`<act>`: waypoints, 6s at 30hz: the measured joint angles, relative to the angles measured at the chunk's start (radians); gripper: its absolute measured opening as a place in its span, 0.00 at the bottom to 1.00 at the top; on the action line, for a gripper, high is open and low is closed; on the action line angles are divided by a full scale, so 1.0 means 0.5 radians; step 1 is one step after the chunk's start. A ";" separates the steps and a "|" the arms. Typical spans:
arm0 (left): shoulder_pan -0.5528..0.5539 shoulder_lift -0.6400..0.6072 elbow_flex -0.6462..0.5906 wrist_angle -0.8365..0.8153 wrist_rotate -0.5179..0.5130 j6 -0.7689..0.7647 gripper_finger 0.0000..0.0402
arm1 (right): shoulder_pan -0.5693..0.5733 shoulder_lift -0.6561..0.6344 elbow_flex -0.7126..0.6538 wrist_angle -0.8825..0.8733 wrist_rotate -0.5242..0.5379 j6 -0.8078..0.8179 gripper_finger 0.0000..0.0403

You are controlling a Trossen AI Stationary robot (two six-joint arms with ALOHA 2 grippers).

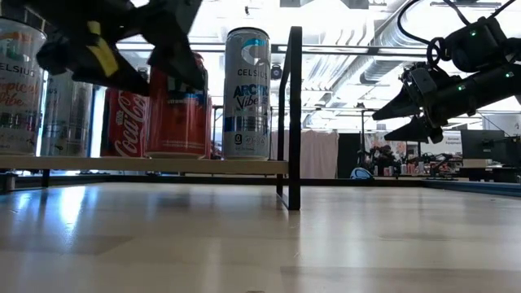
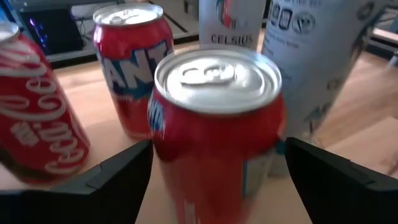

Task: Place canned beverage on shelf
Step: Put the red soda can aligned with the other red soda can on the shelf

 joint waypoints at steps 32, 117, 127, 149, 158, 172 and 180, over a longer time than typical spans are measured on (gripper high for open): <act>-0.116 -0.250 0.671 -0.233 0.635 0.564 0.84 | 0.001 0.000 0.000 0.000 0.000 0.000 0.99; 1.011 -0.487 0.568 0.082 2.210 2.638 0.49 | 0.001 0.000 0.000 -0.085 0.000 0.000 0.99; 1.010 -0.486 0.567 0.005 2.201 3.115 0.48 | 0.002 0.000 0.000 -0.089 0.000 0.000 0.99; 1.011 -0.481 0.563 -0.008 2.130 4.237 0.50 | 0.002 0.000 0.000 -0.089 0.000 0.000 0.99; 1.020 -0.481 0.563 -0.005 2.143 4.441 0.50 | 0.001 0.000 0.000 -0.089 0.000 0.000 0.99; 1.104 -0.480 0.563 -0.044 2.278 4.512 0.50 | 0.001 0.000 0.000 -0.089 0.000 0.000 0.99; 1.114 -0.480 0.563 -0.041 2.280 4.525 0.53 | 0.002 0.000 0.000 -0.089 0.000 0.000 0.99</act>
